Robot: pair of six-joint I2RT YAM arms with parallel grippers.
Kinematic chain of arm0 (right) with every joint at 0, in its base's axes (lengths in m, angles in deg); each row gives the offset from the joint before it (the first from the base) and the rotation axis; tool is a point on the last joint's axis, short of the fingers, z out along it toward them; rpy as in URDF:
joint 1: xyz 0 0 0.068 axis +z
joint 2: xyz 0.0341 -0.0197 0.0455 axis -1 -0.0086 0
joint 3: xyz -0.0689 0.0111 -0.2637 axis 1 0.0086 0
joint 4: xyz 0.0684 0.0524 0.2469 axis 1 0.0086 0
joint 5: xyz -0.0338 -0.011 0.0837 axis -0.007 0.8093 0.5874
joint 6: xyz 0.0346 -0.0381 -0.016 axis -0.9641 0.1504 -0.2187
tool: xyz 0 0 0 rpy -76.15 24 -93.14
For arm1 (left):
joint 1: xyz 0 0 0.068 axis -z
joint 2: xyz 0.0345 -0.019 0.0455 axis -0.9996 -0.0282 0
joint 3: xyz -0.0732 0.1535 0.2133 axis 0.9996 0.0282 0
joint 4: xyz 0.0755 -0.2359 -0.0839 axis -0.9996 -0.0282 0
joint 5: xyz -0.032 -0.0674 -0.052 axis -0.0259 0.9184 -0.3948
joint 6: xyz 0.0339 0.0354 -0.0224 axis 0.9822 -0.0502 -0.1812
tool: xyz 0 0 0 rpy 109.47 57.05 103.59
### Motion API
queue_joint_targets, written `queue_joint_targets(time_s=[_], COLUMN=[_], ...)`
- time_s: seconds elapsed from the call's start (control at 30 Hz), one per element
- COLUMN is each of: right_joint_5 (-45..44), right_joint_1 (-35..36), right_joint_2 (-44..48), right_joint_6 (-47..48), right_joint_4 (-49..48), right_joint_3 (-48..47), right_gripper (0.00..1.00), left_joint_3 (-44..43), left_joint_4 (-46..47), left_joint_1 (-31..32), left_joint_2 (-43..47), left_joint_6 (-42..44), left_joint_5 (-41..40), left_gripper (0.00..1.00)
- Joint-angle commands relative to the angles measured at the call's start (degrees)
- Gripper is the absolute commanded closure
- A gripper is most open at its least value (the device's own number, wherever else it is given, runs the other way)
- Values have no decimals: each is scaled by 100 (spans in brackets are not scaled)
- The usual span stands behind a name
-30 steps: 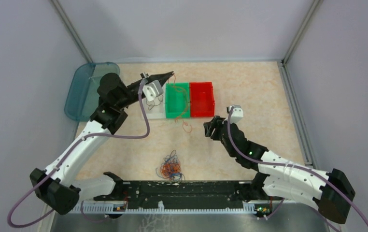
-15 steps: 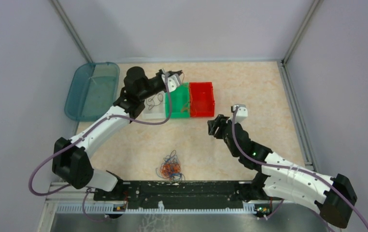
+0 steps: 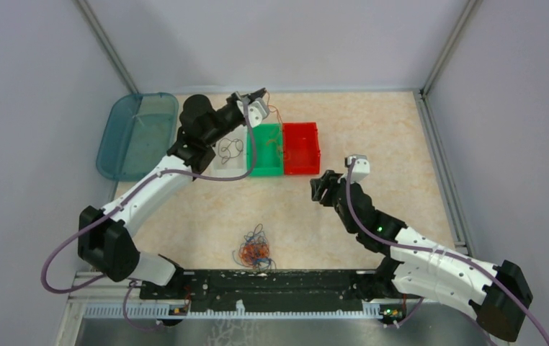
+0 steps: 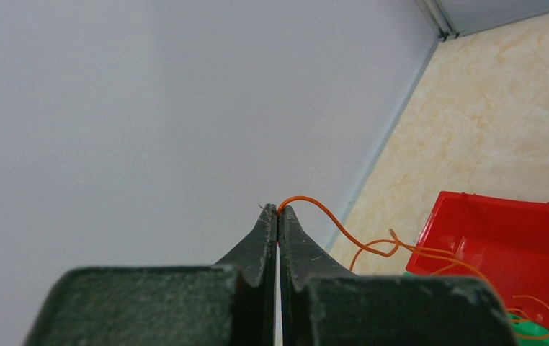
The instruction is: Untangle the cables
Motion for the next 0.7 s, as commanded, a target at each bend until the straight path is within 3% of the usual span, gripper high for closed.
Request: queue_joint_targets(time_s=[0.0, 0.67], right_joint_5=[92, 130], right_joint_1=[-40, -40], right_joint_2=[4, 16], right_joint_6=[31, -87], right_joint_4=[-179, 21], right_joint_3=[-257, -284], right_gripper=[48, 49], left_joint_3=[-242, 202], left_joint_4=[9, 197], left_joint_1=[27, 25], left_joint_2=[416, 437], left_joint_6=[-210, 41], left_joint_5=[102, -281], left_gripper=[100, 100])
